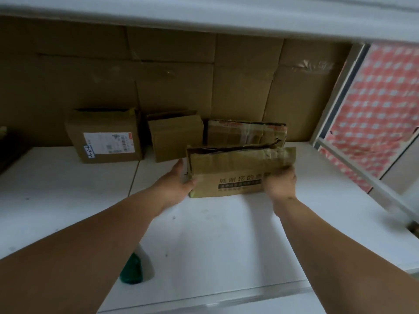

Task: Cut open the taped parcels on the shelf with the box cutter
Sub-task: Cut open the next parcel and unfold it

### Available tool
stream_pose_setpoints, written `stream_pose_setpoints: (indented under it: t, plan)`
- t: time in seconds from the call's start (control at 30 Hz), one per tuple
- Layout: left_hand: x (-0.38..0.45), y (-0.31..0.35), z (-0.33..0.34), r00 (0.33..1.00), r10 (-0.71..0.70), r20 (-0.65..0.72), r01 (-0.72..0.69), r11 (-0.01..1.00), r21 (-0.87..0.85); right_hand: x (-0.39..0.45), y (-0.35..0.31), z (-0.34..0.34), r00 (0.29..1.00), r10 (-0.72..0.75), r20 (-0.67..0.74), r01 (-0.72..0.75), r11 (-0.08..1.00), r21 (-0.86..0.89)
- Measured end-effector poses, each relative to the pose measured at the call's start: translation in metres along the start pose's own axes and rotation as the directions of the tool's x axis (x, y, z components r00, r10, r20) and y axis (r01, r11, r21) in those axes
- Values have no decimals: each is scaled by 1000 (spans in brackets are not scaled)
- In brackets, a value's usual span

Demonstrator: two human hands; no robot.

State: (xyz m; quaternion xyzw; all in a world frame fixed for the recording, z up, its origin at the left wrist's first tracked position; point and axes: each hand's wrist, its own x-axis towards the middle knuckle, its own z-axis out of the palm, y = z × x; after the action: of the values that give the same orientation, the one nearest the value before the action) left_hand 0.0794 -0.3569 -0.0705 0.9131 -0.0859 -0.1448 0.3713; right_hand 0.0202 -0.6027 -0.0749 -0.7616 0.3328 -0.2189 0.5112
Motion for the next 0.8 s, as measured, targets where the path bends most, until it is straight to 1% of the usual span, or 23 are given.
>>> stream_pose_setpoints:
  t: [0.1, 0.2, 0.27, 0.3, 0.37, 0.43, 0.53, 0.63, 0.7, 0.8]
  plan:
    - [-1, 3, 4, 1000, 12, 10, -12, 997, -73, 9, 1, -3, 999, 12, 47, -14, 999, 39]
    - [-1, 5, 4, 1000, 21, 5, -20, 985, -171, 21, -1, -6, 994, 68, 80, -75, 994, 77]
    - [-2, 5, -1, 999, -31, -39, 20, 968, -251, 26, -5, -6, 992, 87, 92, -91, 995, 43]
    - [-2, 4, -4, 996, -58, -68, 38, 962, -270, 26, -6, -5, 990, 87, 106, -87, 996, -7]
    - [-3, 1, -10, 987, -92, -131, 54, 961, -272, 21, -9, -2, 988, 68, 138, -53, 993, -109]
    - [-6, -3, -14, 974, -103, -202, 45, 962, -271, 16, -8, 4, 989, 31, 148, -11, 991, -132]
    - [-9, -12, -22, 954, -104, -280, 22, 959, -281, 4, -5, 16, 986, -20, 165, 33, 997, -76]
    - [-13, -24, -33, 944, -92, -317, 8, 966, -257, -10, -6, 25, 969, -46, 244, 34, 998, 53]
    - [-15, -34, -42, 933, -80, -350, 5, 978, -210, -20, -10, 31, 955, -65, 289, 43, 996, 80]
    - [-19, -52, -61, 903, -67, -425, -12, 984, -180, -36, -21, 42, 945, -100, 311, 69, 992, 109]
